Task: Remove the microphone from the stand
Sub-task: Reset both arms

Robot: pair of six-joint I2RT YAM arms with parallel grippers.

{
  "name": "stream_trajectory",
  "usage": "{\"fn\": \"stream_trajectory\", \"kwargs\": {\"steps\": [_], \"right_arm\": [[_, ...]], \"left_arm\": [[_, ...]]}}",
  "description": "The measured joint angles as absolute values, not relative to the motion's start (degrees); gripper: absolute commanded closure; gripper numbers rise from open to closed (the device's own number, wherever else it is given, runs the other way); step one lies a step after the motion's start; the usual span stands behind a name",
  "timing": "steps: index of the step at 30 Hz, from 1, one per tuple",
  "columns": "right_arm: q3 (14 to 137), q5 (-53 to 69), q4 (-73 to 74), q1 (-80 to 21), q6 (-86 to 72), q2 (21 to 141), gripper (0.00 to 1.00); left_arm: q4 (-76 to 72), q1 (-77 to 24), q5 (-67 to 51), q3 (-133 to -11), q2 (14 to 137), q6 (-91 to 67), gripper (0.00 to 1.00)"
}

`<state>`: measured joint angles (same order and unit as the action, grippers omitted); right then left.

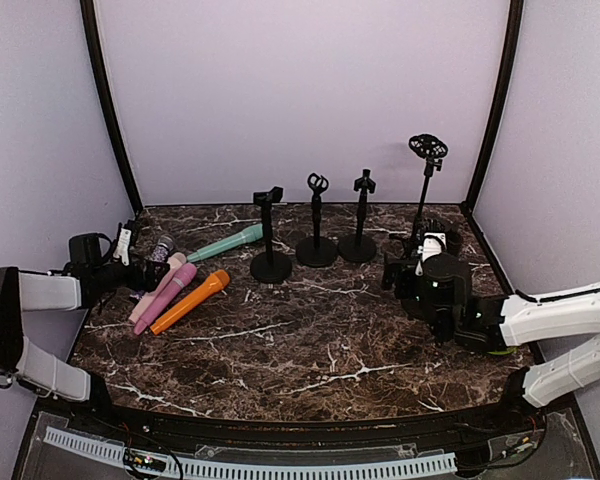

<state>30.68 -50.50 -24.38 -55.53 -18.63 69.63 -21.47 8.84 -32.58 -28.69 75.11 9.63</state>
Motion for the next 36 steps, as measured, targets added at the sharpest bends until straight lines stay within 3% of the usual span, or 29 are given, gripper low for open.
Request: {"fn": "stream_trajectory", "kwargs": {"steps": [11,21,36], "right_arm": [[21.1,-57.1,-31.0,-45.0,-8.7,64.2,0.00],[14.8,-50.5,-43.4,-28.9,-2.0,62.3,0.00],[10.7,-36.9,-65.0,-10.7,0.1,78.4,0.00]], "left_arm": [[-43.3,8.8,-29.1,-23.7,84.2,7.9,0.01],[-58.3,8.8,-28.3,-19.9,87.9,4.4,0.01],[-67.4,8.8,-23.0,-15.8,88.1,1.9,0.01]]}}
